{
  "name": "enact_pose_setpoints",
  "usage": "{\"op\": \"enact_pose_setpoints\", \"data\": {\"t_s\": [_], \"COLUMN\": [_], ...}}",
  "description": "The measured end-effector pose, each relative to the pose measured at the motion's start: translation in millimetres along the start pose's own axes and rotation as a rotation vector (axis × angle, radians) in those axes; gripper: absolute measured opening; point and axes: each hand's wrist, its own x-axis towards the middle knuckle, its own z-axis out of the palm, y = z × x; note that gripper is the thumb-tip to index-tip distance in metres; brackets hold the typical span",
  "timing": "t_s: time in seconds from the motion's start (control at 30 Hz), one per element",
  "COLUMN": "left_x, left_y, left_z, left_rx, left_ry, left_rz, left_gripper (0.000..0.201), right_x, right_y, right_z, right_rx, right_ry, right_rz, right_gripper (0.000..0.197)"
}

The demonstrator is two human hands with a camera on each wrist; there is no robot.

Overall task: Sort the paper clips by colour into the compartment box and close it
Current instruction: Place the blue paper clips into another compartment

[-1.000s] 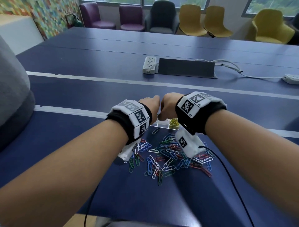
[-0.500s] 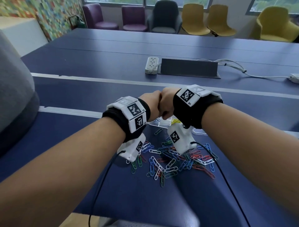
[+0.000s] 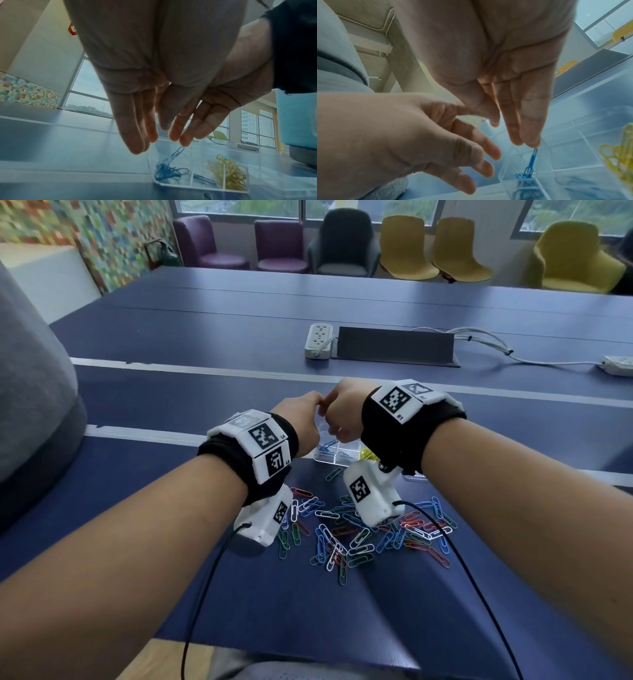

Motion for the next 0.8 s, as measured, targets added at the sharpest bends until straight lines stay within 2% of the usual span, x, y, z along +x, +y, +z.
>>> {"op": "enact_pose_setpoints", "data": {"t_s": [0.1, 0.23, 0.43, 0.67, 0.8], "left_x": [-2, -4, -10, -20, -27], "left_y": [-6, -7, -7, -13, -20], "left_z": [3, 7, 11, 12, 8], "left_rx": [0.015, 0.083, 0.105, 0.089, 0.102], "left_ry": [-0.019, -0.046, -0.025, -0.005, -0.007], "left_rz": [-0.008, 0.032, 0.059, 0.076, 0.050], "left_gripper": [0.052, 0.049, 0.042, 0.038, 0.027], "right_x": [-2, -8, -19, -26, -25], "right_y": [1, 10, 15, 16, 18], "right_z": [1, 3, 20, 19, 25], "right_rx": [0.053, -0.109, -0.317, -0.403, -0.429], "right_ry": [0.005, 0.050, -0.006, -0.025, -0.066], "right_rz": [0.016, -0.001, -0.062, -0.138, -0.159], "right_gripper": [0.026, 0.026, 0.032, 0.038, 0.038]}}
